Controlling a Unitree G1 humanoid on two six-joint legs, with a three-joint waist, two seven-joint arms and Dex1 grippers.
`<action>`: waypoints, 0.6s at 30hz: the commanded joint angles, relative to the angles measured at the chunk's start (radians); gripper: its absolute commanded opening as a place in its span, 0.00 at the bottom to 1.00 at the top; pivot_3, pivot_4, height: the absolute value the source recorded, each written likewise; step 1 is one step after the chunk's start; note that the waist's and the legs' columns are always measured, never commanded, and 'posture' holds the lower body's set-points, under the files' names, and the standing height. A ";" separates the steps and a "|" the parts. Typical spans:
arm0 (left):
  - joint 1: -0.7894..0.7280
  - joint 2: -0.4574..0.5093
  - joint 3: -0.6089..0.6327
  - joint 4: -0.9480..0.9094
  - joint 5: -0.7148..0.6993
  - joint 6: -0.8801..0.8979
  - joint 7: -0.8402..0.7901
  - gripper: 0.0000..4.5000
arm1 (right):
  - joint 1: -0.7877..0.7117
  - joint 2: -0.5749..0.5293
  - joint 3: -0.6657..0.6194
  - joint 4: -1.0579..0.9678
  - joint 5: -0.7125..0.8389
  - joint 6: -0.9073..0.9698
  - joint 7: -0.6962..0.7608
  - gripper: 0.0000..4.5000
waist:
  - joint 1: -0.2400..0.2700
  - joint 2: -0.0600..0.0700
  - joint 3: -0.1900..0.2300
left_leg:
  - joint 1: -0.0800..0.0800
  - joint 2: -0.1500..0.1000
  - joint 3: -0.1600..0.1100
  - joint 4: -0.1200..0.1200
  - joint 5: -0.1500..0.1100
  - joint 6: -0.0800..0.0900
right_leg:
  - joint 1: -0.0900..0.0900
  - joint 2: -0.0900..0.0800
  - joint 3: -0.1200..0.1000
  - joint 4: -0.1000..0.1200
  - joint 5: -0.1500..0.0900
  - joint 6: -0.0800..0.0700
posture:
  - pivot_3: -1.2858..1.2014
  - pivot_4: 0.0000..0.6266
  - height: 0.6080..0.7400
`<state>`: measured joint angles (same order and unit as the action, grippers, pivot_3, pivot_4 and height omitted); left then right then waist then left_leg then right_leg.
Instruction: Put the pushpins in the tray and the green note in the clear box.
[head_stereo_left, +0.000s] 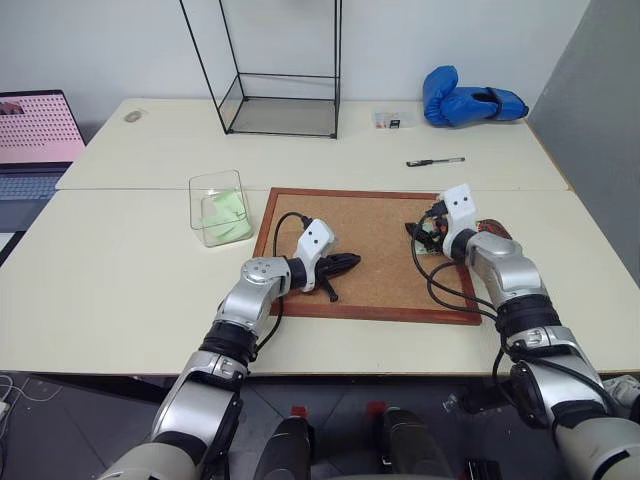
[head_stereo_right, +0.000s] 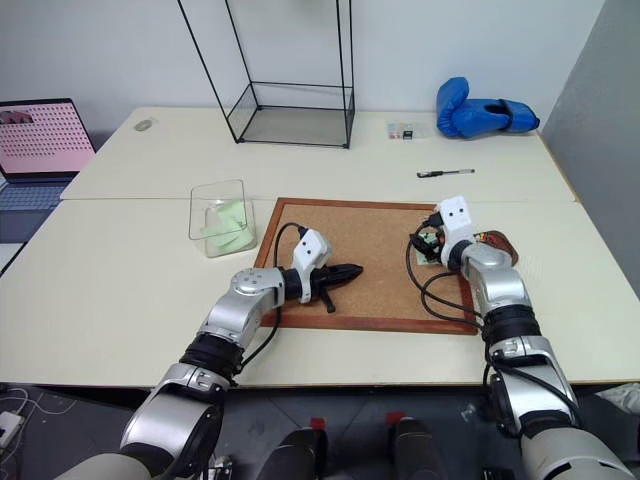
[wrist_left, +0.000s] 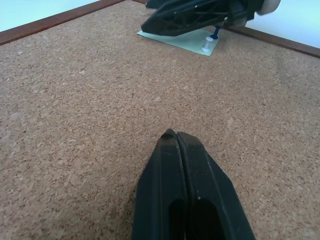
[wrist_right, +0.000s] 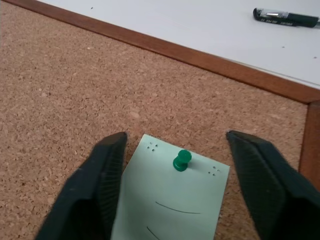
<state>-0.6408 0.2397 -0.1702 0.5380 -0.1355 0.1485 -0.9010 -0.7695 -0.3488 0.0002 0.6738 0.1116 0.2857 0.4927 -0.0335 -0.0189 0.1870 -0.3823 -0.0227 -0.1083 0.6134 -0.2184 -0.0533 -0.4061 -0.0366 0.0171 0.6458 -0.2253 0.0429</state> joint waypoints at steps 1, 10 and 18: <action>0.015 -0.003 -0.008 -0.021 0.007 0.013 0.000 0.00 | -0.036 -0.002 -0.022 0.028 -0.002 -0.042 -0.002 0.52 | 0.000 0.000 0.000 | 0.000 0.000 0.000 0.000 0.000 0.000 | 0.000 0.000 0.000 0.000 0.000 0.000 | 0.52 0.24 1.00; 0.015 0.002 -0.012 -0.018 0.021 0.013 0.000 0.00 | -0.032 0.000 -0.034 0.028 0.002 -0.051 0.005 0.13 | 0.000 0.000 0.000 | 0.000 0.000 0.000 0.000 0.000 0.000 | 0.000 0.000 0.000 0.000 0.000 0.000 | 0.52 0.24 1.00; 0.010 0.007 -0.026 0.001 0.056 0.026 0.003 0.00 | -0.023 -0.001 -0.043 -0.017 0.015 -0.041 0.018 0.00 | -0.001 0.000 0.000 | 0.000 0.000 0.000 0.000 0.000 0.000 | 0.000 0.000 0.000 0.000 0.000 0.000 | 0.52 0.24 1.00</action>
<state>-0.6370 0.2415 -0.1714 0.5258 -0.1062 0.1539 -0.9024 -0.7844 -0.3418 -0.0153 0.7169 0.1107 0.2517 0.5079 -0.0341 -0.0188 0.1869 -0.3821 -0.0227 -0.1083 0.6135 -0.2184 -0.0533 -0.4060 -0.0365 0.0171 0.6463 -0.2253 0.0430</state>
